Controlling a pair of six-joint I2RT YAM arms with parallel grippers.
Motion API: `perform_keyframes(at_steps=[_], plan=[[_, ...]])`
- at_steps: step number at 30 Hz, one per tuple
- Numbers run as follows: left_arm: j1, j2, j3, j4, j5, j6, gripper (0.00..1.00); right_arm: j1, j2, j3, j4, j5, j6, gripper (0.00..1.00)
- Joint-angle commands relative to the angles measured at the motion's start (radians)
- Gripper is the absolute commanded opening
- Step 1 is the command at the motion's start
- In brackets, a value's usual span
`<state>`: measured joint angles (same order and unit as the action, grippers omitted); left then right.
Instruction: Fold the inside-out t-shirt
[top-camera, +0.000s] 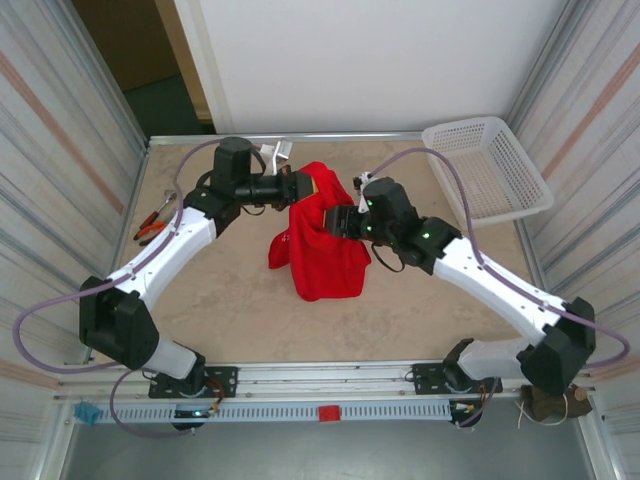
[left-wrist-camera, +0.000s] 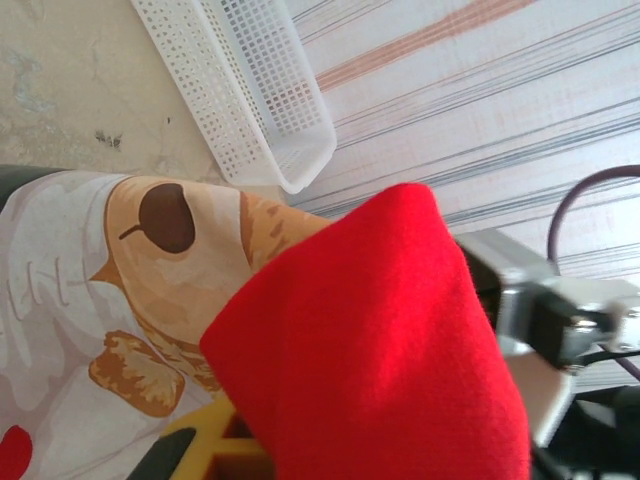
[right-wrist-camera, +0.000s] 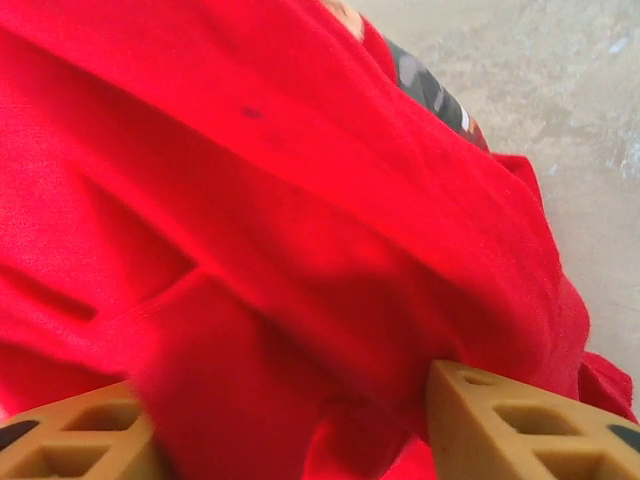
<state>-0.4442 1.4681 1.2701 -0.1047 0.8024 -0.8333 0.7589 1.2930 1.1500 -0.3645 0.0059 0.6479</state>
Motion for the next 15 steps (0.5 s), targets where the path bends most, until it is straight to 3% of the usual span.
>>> perform_keyframes(at_steps=[1,4,5,9,12,15], plan=[[0.001,-0.026,0.036,0.023,0.008,-0.036,0.00,-0.009,0.028,0.050,0.046,0.032,-0.003,0.31],[0.012,-0.019,0.001,0.054,0.009,-0.062,0.00,-0.059,0.017,0.043,0.077,-0.052,-0.016,0.04],[0.019,-0.017,-0.016,0.077,0.013,-0.074,0.00,-0.082,0.007,0.037,0.093,-0.102,-0.031,0.00],[0.084,0.017,-0.101,0.197,0.029,-0.140,0.00,-0.217,-0.047,0.011,0.180,-0.515,-0.104,0.00],[0.125,0.067,-0.133,0.253,0.043,-0.151,0.20,-0.288,-0.112,-0.040,0.317,-0.767,-0.105,0.00],[0.143,0.104,-0.148,0.296,0.052,-0.144,0.38,-0.323,-0.138,-0.047,0.402,-0.889,-0.072,0.00]])
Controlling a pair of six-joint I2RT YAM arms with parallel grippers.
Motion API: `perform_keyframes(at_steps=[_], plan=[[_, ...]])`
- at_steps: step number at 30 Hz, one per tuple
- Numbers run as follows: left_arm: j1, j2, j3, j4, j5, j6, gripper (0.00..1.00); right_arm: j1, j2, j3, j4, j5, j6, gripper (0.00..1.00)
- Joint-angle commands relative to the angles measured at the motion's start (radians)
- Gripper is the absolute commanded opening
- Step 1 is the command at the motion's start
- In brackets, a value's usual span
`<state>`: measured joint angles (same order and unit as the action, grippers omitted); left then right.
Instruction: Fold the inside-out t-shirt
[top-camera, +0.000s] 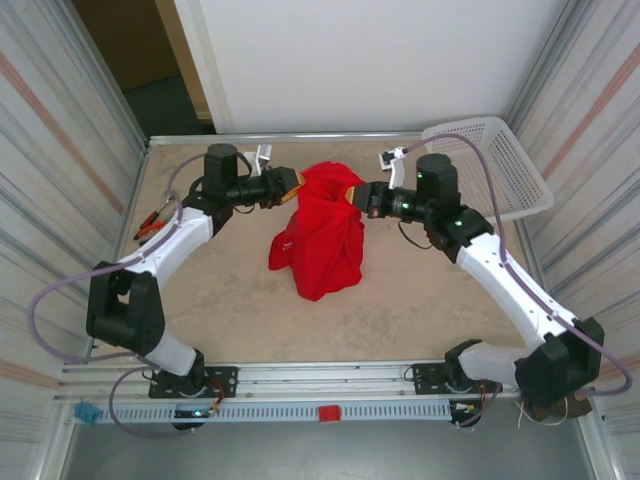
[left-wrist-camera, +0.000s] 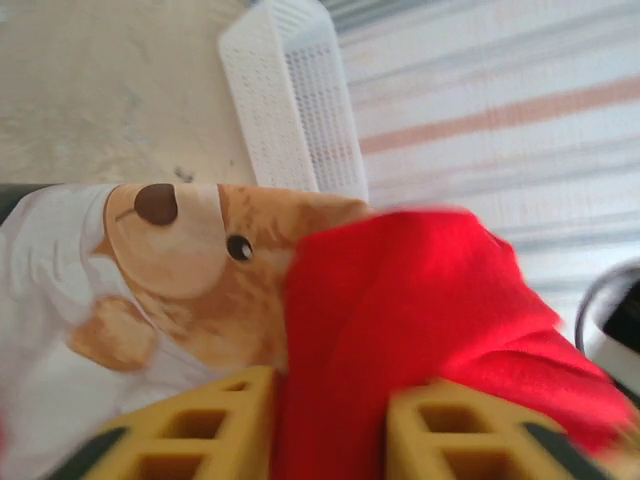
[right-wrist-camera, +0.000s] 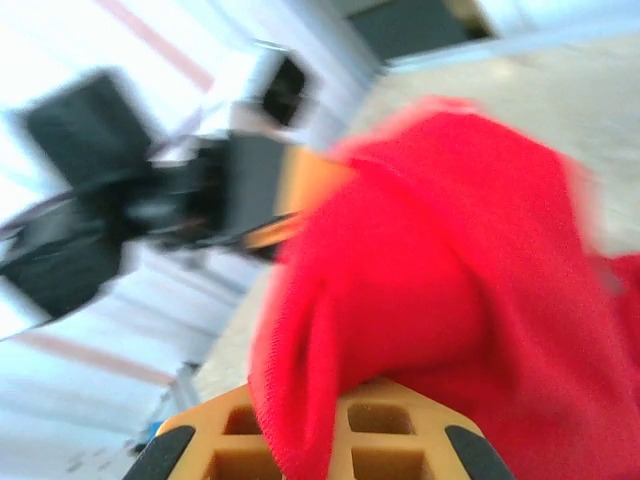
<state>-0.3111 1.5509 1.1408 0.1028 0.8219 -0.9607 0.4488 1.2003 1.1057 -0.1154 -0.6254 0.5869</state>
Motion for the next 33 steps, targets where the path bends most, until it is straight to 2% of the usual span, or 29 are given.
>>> perform_keyframes(at_steps=[1,5,12,18,22,27,30,33], plan=[[0.013,0.021,-0.017,0.080,0.028,0.002,0.43,-0.013,-0.044,0.002,0.158,-0.267,-0.010,0.00],[0.012,-0.040,-0.010,-0.011,-0.017,0.117,0.54,-0.026,-0.018,0.008,0.174,-0.295,-0.004,0.00],[-0.084,-0.212,0.048,-0.249,-0.192,0.502,0.63,-0.057,0.014,0.000,0.209,-0.310,0.018,0.00],[-0.127,-0.178,0.076,-0.242,-0.258,0.510,0.66,-0.062,0.022,-0.009,0.194,-0.323,0.008,0.00],[-0.177,-0.134,0.161,-0.315,-0.314,0.666,0.67,-0.065,0.016,-0.022,0.174,-0.316,-0.002,0.00],[-0.198,-0.101,0.178,-0.318,-0.307,0.856,0.69,-0.067,0.018,-0.020,0.169,-0.328,-0.001,0.00],[-0.198,-0.091,0.164,-0.284,-0.254,0.929,0.69,-0.067,0.019,-0.015,0.162,-0.331,-0.005,0.00],[-0.198,-0.092,0.137,-0.213,-0.187,0.947,0.70,-0.067,0.021,-0.010,0.153,-0.335,-0.008,0.00]])
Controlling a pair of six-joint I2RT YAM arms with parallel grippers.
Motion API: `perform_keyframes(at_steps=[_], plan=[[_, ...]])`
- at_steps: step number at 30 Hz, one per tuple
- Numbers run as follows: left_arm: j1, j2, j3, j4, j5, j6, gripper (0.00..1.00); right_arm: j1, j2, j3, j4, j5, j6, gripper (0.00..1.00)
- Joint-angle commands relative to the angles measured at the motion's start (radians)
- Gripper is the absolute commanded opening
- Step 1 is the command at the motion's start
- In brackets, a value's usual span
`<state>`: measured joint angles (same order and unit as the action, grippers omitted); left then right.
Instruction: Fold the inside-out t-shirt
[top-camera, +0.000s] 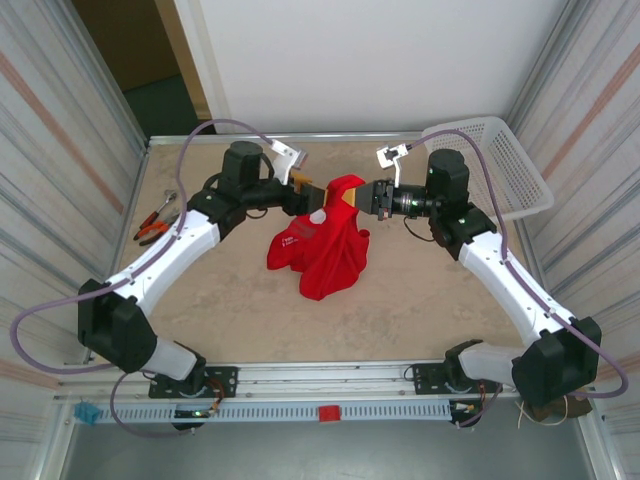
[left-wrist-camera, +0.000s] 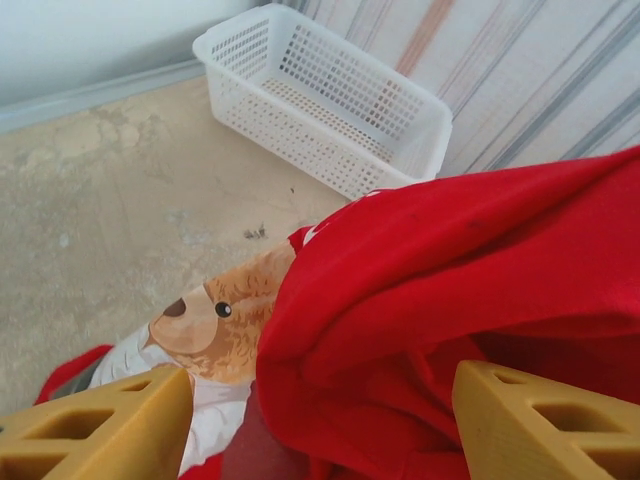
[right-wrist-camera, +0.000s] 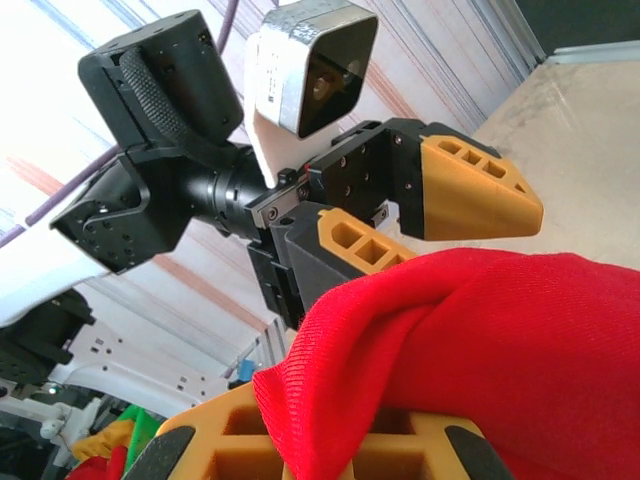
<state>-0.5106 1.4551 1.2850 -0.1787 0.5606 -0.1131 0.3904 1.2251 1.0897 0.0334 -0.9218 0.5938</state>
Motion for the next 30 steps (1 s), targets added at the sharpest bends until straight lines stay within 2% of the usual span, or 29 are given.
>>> perform_keyframes(at_steps=[1,7,9,10,11,14,19,22,25,27,30], plan=[[0.002,0.006,-0.012,0.092,0.099,0.099,0.70,-0.008,-0.004,0.007,0.001,-0.038,-0.017,0.00],[-0.006,0.097,0.033,0.145,0.171,0.074,0.71,-0.008,-0.007,0.010,-0.014,-0.043,-0.024,0.00],[-0.006,0.134,0.050,0.171,0.215,0.056,0.66,-0.010,-0.014,0.010,-0.034,-0.036,-0.036,0.00],[-0.006,0.154,0.061,0.178,0.243,0.044,0.60,-0.013,-0.020,0.008,-0.042,-0.030,-0.042,0.00],[-0.006,0.172,0.073,0.182,0.269,0.031,0.47,-0.019,-0.025,0.003,-0.043,-0.029,-0.042,0.00],[-0.001,0.206,0.093,0.246,0.338,-0.044,0.01,-0.041,-0.035,-0.013,-0.047,-0.028,-0.045,0.00],[0.067,0.142,0.050,0.404,0.394,-0.271,0.00,-0.120,-0.015,-0.076,-0.056,0.003,-0.064,0.00],[0.113,0.085,0.027,0.476,0.446,-0.425,0.00,-0.143,0.058,-0.089,-0.061,0.082,-0.074,0.00],[0.115,0.042,0.022,0.491,0.460,-0.534,0.00,-0.141,0.166,-0.026,-0.113,0.180,-0.062,0.48],[0.116,0.030,0.013,0.526,0.463,-0.637,0.00,-0.132,0.194,0.006,-0.137,0.227,-0.040,0.54],[0.118,0.015,-0.016,0.589,0.435,-0.764,0.00,-0.084,0.134,0.006,-0.190,0.347,-0.016,0.55]])
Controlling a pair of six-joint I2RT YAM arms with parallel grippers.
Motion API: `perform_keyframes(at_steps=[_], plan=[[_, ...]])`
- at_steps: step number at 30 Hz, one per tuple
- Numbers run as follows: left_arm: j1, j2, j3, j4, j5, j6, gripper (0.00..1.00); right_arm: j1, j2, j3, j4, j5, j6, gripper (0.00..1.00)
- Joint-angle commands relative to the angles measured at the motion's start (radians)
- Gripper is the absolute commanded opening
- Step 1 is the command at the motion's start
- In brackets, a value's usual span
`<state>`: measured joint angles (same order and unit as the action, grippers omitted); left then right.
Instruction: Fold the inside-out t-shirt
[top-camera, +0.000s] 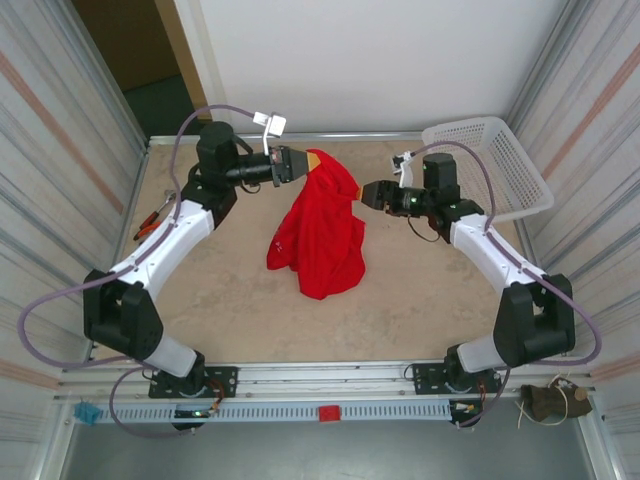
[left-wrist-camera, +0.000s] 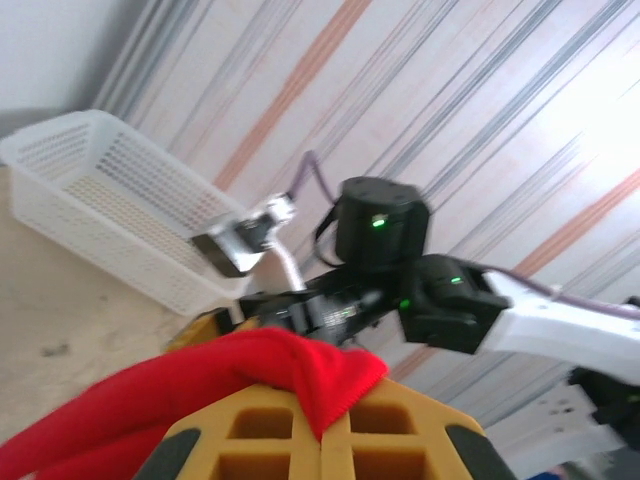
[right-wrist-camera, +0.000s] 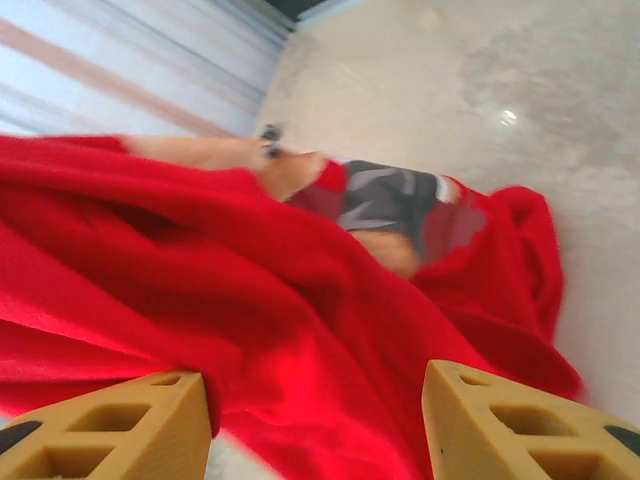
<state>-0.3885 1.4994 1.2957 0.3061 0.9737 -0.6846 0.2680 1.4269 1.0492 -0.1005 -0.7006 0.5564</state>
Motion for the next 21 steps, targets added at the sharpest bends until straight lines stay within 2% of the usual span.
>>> perform_keyframes(at_steps=[1,4,8,14,21], plan=[[-0.006,-0.031,-0.030,0.096,0.004,-0.221,0.00,0.064,-0.108,0.043,-0.095,0.193,0.021,0.54],[-0.009,-0.034,-0.043,0.109,-0.017,-0.276,0.00,0.181,-0.249,0.021,-0.162,0.395,-0.005,0.49],[-0.013,-0.040,-0.038,0.079,-0.035,-0.261,0.00,0.304,-0.356,0.015,-0.179,0.540,-0.048,0.35],[-0.015,-0.039,-0.045,0.065,-0.046,-0.278,0.00,0.341,-0.336,0.079,-0.145,0.470,-0.079,0.34],[-0.021,-0.043,-0.051,0.048,-0.064,-0.268,0.00,0.385,-0.237,0.138,-0.080,0.440,-0.063,0.48]])
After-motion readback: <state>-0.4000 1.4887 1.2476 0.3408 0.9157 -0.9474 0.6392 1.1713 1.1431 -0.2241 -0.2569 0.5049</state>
